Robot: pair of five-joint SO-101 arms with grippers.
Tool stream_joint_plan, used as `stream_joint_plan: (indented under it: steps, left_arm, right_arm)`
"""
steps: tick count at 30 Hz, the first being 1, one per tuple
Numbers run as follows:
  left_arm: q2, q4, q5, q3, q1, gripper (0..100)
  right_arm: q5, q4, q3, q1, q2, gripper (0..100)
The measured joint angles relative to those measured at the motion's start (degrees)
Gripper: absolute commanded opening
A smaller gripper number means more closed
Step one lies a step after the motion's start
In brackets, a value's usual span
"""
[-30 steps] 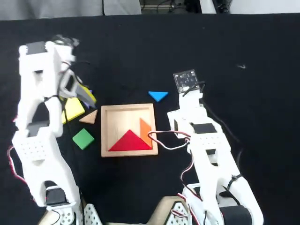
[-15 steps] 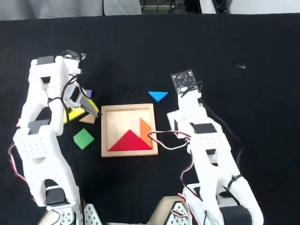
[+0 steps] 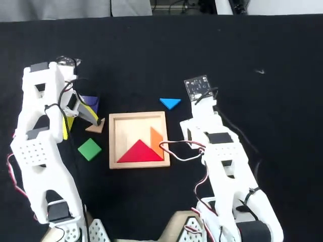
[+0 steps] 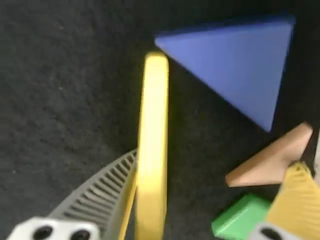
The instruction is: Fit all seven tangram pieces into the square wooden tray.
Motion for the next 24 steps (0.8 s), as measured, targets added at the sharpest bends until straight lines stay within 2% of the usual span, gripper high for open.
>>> stream_joint_plan:
  steps: [15,22,24]
  left_arm:
    - [0.5,0.4,-0.9,-2.4,-1.1,42]
    - [0.5,9.8,-0.6,-12.0,-2.5,41]
    - [0.5,11.5,-0.3,-13.2,-2.5,36]
  right_arm:
    - [0.1,0.0,0.0,0.0,0.0,13.8]
    - [0.1,0.0,0.0,0.0,0.0,13.8]
    - [0.1,0.0,0.0,0.0,0.0,13.8]
